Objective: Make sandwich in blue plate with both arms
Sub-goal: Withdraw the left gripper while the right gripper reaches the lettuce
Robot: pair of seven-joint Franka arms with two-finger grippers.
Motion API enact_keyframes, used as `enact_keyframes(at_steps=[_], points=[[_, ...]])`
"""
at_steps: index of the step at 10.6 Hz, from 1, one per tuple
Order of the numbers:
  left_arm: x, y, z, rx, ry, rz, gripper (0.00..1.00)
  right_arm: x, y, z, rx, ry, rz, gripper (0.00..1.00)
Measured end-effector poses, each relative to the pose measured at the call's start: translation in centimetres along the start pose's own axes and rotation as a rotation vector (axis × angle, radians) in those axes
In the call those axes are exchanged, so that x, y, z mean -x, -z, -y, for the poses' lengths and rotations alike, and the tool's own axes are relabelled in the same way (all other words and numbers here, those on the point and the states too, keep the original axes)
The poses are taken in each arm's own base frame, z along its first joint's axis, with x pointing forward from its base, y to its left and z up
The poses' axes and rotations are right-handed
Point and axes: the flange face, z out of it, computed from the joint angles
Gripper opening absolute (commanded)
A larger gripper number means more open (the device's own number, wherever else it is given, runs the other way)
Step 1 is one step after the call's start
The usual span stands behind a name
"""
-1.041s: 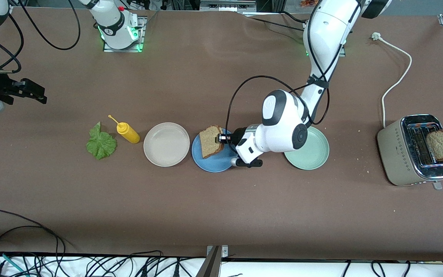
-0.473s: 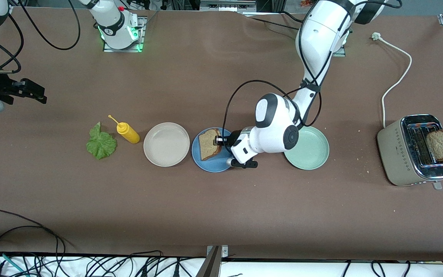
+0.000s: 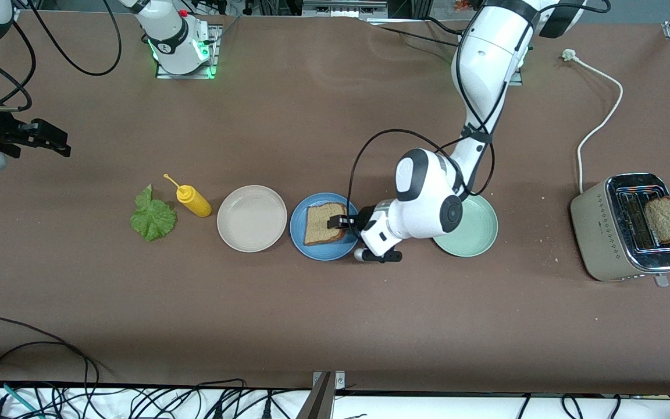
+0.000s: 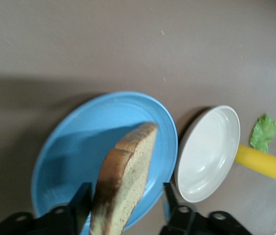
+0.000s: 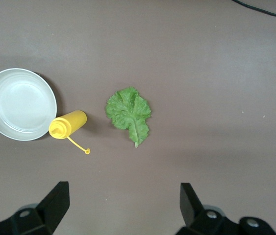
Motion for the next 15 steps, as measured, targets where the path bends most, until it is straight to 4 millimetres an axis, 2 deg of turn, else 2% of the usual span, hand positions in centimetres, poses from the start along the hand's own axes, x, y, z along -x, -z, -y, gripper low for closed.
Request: enact_keyframes(at_steps=[3, 6, 7, 8, 9, 10, 11, 12, 14, 15], points=[[-2.0, 2.5, 2.1, -0.015, 0.026, -0.048, 1.00, 0.0, 0.0, 0.0, 0.000, 0.000, 0.000, 1.00], [-5.0, 8.4, 5.6, -0.046, 0.067, -0.109, 1.00, 0.0, -0.1, 0.0, 0.000, -0.001, 0.002, 1.00], [-5.6, 11.5, 6.2, -0.044, 0.068, -0.113, 1.00, -0.1, -0.6, 0.0, -0.001, 0.004, 0.016, 1.00], [-6.3, 15.7, 7.1, -0.068, 0.058, -0.146, 1.00, -0.3, -1.7, 0.3, -0.004, 0.029, 0.047, 1.00], [-6.7, 21.0, 8.4, -0.096, 0.057, -0.185, 1.00, -0.8, -3.2, 0.5, -0.007, 0.043, 0.079, 1.00], [-6.2, 25.9, 9.9, -0.114, 0.069, -0.198, 1.00, -1.4, -5.1, 0.4, -0.014, 0.047, 0.111, 1.00], [-5.1, 29.5, 11.0, -0.142, 0.070, -0.192, 1.00, -2.1, -6.7, 0.5, -0.022, 0.053, 0.135, 1.00], [-3.9, 32.2, 11.5, -0.188, 0.060, -0.184, 1.00, -2.9, -8.2, 0.6, -0.025, 0.058, 0.139, 1.00], [-1.2, 37.4, 11.6, -0.305, 0.027, -0.163, 1.00, -4.9, -11.4, 0.8, -0.032, 0.087, 0.120, 1.00], [0.3, 40.0, 11.5, -0.388, 0.002, -0.164, 1.00, -5.4, -12.1, 1.1, -0.033, 0.095, 0.120, 1.00]])
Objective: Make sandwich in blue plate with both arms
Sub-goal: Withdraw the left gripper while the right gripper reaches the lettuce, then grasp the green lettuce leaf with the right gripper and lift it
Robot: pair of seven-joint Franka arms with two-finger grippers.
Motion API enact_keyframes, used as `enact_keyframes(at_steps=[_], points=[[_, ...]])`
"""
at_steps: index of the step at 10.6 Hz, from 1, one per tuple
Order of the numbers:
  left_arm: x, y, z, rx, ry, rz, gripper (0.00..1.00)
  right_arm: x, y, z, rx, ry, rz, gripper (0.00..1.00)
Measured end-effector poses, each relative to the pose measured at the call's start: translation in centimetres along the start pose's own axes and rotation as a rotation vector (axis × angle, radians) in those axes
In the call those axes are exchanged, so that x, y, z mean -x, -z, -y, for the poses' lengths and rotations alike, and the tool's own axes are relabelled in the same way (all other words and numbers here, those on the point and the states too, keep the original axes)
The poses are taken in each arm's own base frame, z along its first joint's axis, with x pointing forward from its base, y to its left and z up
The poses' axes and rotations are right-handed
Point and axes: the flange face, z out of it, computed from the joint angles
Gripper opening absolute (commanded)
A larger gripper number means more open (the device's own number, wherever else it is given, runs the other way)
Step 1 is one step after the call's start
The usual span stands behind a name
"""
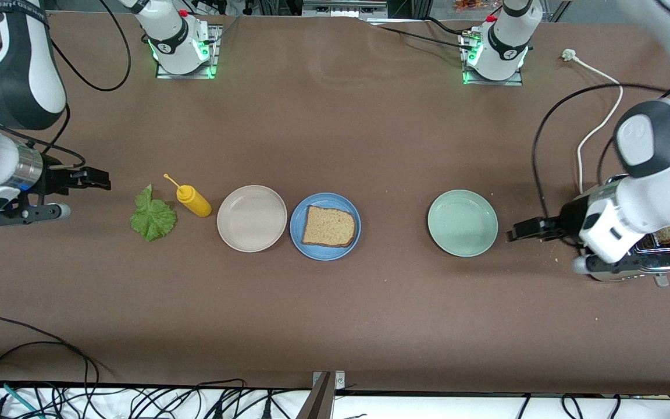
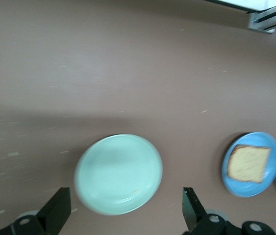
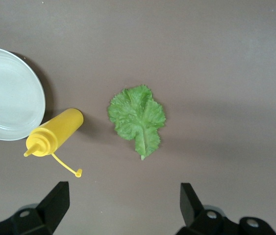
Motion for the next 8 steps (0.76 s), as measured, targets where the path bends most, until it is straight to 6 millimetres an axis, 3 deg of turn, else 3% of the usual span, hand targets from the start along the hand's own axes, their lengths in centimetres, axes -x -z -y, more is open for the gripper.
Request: enact_keyframes(at_steps=[2, 3, 5, 8], points=[[3.0, 5.6, 2.3, -0.153, -0.038, -0.035, 1.00, 0.0, 0.4, 0.3, 0.001, 0.007, -0.005, 1.00], [4.8, 8.1, 3.4, -0.188, -0.031, -0.041, 1.00, -0.2, -0.8, -0.2, -0.004, 0.013, 0.017, 1.00], [8.6, 12.4, 5.1, -0.246, -0.012, -0.021, 1.00, -2.0, -6.3, -1.2, -0.016, 0.031, 0.069, 1.00], [12.2, 16.1, 4.7, -0.290, -0.020, -0.020, 1.00, -4.6, -16.7, -1.7, -0.038, 0.062, 0.157, 1.00]])
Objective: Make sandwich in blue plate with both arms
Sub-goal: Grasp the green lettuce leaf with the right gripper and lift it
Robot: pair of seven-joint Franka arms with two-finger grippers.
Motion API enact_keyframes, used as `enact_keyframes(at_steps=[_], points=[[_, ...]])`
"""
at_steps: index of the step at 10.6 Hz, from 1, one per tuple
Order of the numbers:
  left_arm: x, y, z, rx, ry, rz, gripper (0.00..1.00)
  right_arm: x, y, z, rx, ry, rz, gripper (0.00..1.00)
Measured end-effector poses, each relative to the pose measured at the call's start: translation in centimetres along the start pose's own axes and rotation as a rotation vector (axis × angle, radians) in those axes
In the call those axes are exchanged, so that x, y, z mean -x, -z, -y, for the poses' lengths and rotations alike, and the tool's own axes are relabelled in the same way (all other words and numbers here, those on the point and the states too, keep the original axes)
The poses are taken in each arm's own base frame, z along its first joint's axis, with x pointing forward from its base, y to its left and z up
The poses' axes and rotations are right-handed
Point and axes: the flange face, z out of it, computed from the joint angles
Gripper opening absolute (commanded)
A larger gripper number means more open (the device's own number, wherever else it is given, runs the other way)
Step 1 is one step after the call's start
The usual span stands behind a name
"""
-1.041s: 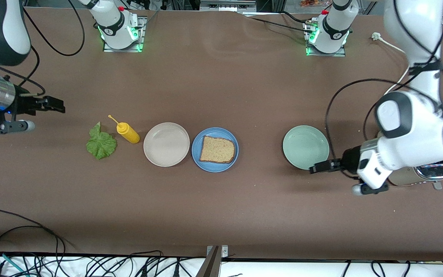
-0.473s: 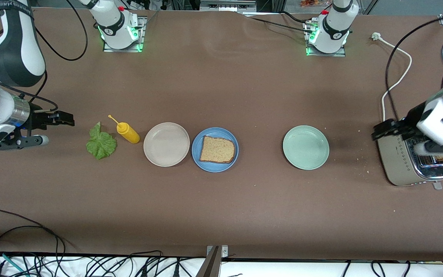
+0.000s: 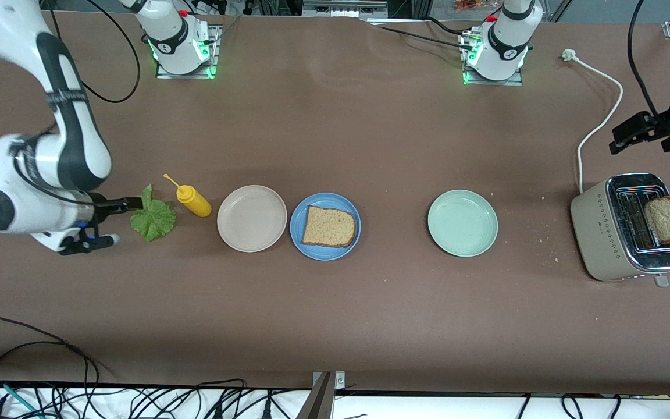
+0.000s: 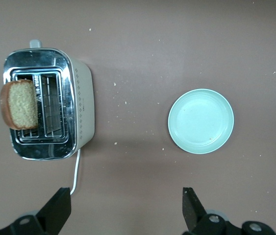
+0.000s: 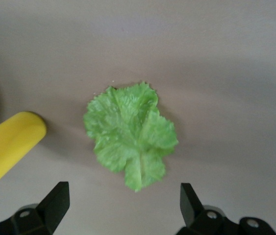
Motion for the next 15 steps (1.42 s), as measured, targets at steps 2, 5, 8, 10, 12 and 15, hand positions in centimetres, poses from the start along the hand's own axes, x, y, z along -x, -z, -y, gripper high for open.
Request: enact_keyframes(at_steps=[2, 5, 8, 10, 12, 15], points=[[1.1, 1.0, -0.3, -0.012, -0.009, 0.003, 1.00, -1.6, -4.7, -0.4, -0.008, 0.010, 0.026, 1.00], [1.5, 0.9, -0.1, -0.012, -0.006, 0.018, 1.00, -2.2, -7.6, -0.7, 0.001, 0.025, 0.048, 0.92], [1.4, 0.7, -0.4, -0.013, -0.012, 0.024, 1.00, -2.3, -11.1, -0.9, 0.003, 0.034, 0.103, 0.31], [1.3, 0.5, -0.5, -0.013, -0.012, 0.027, 1.00, -2.4, -11.5, -1.2, 0.013, 0.036, 0.109, 0.08], [1.3, 0.5, -0.4, -0.013, -0.010, 0.027, 1.00, -2.5, -10.9, -1.2, 0.016, 0.035, 0.098, 0.04], [1.3, 0.5, -0.2, -0.013, -0.007, 0.028, 1.00, -2.9, -8.7, -1.2, 0.024, 0.038, 0.077, 0.03]])
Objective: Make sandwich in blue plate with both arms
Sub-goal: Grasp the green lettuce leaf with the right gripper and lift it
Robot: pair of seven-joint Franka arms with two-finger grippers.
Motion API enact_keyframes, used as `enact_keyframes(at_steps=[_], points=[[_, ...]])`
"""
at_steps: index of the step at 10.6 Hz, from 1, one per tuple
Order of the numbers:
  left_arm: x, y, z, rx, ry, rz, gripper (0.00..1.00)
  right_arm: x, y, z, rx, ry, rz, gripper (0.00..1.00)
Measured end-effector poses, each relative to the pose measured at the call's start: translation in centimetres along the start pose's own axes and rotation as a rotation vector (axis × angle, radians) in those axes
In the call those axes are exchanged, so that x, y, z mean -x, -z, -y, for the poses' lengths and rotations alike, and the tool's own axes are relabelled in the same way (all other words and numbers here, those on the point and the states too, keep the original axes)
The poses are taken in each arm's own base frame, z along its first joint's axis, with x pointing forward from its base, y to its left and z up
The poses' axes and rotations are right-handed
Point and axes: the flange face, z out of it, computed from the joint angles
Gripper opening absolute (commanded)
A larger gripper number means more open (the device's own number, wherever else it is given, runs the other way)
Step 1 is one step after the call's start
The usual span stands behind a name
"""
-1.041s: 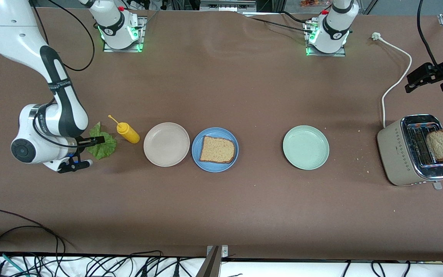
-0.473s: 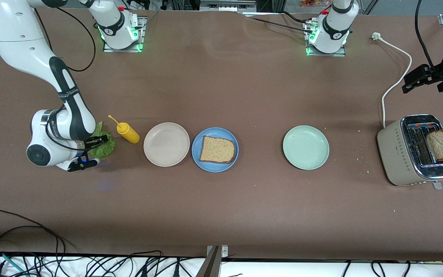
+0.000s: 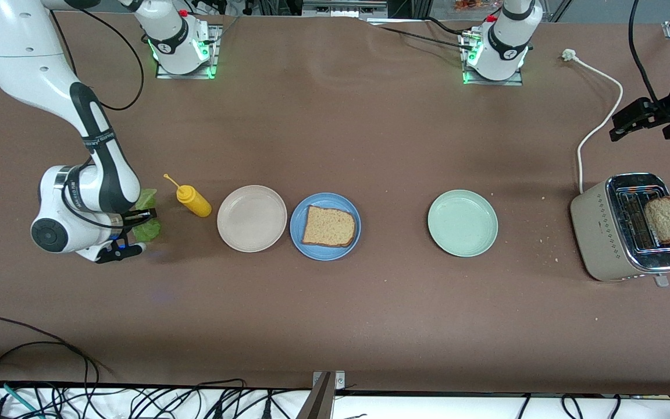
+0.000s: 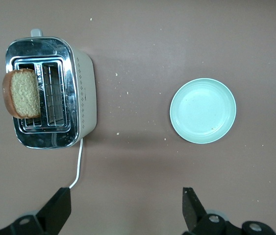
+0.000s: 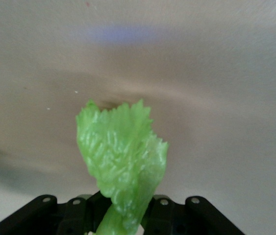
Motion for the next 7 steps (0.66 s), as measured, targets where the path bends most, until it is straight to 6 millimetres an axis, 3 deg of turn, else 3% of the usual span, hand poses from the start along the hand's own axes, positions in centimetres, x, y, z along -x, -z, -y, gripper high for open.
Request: enact_keyframes(at_steps=[5, 7], points=[[0.0, 0.0, 0.0, 0.000, 0.001, 0.000, 1.00, 0.3, 11.4, 2.1, 0.020, 0.027, -0.027, 0.01], [0.0, -0.1, 0.1, 0.000, 0.002, 0.001, 1.00, -0.1, 15.2, 6.4, 0.042, 0.083, -0.035, 0.01]])
